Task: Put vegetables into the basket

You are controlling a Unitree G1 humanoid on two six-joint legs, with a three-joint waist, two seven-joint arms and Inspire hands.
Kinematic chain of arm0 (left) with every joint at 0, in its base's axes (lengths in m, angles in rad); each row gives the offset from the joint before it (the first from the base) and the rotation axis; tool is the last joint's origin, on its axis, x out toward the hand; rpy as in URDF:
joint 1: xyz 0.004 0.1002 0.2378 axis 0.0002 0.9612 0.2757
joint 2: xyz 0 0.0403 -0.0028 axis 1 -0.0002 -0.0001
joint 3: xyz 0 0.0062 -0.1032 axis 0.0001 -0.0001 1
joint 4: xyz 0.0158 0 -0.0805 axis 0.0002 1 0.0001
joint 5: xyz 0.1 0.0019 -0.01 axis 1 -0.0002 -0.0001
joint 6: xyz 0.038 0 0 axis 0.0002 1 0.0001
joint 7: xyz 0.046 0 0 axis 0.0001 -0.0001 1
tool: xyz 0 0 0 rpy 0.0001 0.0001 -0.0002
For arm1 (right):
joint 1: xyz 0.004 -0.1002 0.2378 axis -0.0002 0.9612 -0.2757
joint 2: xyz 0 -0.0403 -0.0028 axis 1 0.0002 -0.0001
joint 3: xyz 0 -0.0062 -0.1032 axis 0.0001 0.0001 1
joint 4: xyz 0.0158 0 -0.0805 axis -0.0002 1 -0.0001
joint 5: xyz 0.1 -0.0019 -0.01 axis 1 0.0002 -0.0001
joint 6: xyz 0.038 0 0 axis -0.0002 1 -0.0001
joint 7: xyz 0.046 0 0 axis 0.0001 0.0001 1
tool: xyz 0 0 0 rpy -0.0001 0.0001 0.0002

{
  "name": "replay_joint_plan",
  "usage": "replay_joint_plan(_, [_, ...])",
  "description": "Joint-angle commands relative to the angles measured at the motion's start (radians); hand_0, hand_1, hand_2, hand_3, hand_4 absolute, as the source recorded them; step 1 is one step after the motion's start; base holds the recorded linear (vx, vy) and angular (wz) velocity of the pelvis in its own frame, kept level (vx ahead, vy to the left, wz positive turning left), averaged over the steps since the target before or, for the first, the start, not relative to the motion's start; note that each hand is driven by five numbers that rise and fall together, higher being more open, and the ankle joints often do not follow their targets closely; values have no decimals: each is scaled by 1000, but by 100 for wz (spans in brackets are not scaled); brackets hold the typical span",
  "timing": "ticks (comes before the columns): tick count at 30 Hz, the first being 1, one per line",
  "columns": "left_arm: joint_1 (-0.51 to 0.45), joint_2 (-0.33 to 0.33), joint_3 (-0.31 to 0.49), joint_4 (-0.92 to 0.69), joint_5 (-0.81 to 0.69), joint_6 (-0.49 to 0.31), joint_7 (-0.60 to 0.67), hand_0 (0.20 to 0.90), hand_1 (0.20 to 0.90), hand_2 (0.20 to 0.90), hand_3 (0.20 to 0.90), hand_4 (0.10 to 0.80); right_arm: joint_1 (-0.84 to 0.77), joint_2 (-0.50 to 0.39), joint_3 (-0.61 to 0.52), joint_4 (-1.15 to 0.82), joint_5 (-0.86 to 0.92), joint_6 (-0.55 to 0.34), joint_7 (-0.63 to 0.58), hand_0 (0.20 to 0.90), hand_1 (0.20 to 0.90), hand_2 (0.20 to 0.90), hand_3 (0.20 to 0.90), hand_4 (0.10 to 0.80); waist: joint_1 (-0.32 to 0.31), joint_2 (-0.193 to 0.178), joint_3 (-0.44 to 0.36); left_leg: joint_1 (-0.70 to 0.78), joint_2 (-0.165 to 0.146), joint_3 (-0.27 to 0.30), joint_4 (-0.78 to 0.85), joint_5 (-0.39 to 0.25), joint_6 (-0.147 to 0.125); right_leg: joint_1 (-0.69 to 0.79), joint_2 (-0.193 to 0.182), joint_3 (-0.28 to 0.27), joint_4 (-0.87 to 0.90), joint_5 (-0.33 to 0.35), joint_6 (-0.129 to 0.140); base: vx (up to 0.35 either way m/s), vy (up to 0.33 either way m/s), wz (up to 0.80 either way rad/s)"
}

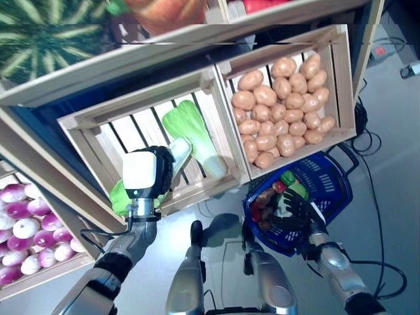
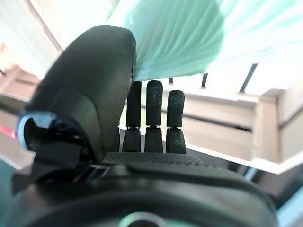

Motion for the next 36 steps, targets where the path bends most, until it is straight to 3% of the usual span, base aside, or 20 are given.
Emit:
replay_joint_plan(1, [-116,46,26,29,-15,35,128,300,300,300,300,400,-15,-48,40,-78,54,-83,-27,900,900,900,900,800,-16,-62,-27,-149,-5,-13,182,-64,-7,-33,9,14,103,-36,-10,-93,-22,-15])
replay_joint_plan(3, [-162,46,25,92,-58,49,132,300,300,300,300,400,-35,-48,59,-74,57,-76,-26,900,900,900,900,800,-22,-75,-11,-172,-3,-10,196,-62,-9,-51,17,23,110,-36,-13,-95,-8,-16])
replay_joint_plan(4, [-183,47,25,117,-72,52,135,356,356,356,356,438,-45,-47,67,-71,60,-74,-28,900,900,900,900,800,-24,-79,-4,-181,-2,-8,199,-60,-9,-59,20,25,113,-35,-14,-96,-3,-7])
replay_joint_plan(6, [-223,47,21,155,-96,67,146,900,900,900,900,800,-67,-45,82,-61,59,-67,-29,900,900,900,900,800,-29,-87,9,-202,-1,-8,206,-57,-11,-77,26,32,118,-35,-17,-93,-3,1])
replay_joint_plan(12, [-296,55,24,202,-128,68,165,900,900,900,900,800,-106,-45,108,-47,54,-61,-37,900,900,900,900,800,-39,-91,25,-253,-5,0,206,-42,-17,-126,29,34,121,-31,-22,-92,22,-1])
replay_joint_plan(21, [-318,27,40,179,-194,64,192,900,900,900,900,800,-129,-37,126,-22,45,-50,-42,900,900,900,900,800,-36,-81,25,-268,-26,0,189,-37,-21,-146,13,20,104,-24,-21,-46,24,0])
replay_joint_plan(36, [-196,-30,145,0,-217,60,329,900,900,900,900,800,-78,-27,101,-62,21,-41,-50,900,900,900,900,800,-9,-70,25,-266,-37,-18,186,-42,-22,-144,5,0,107,-31,-20,7,-4,1])
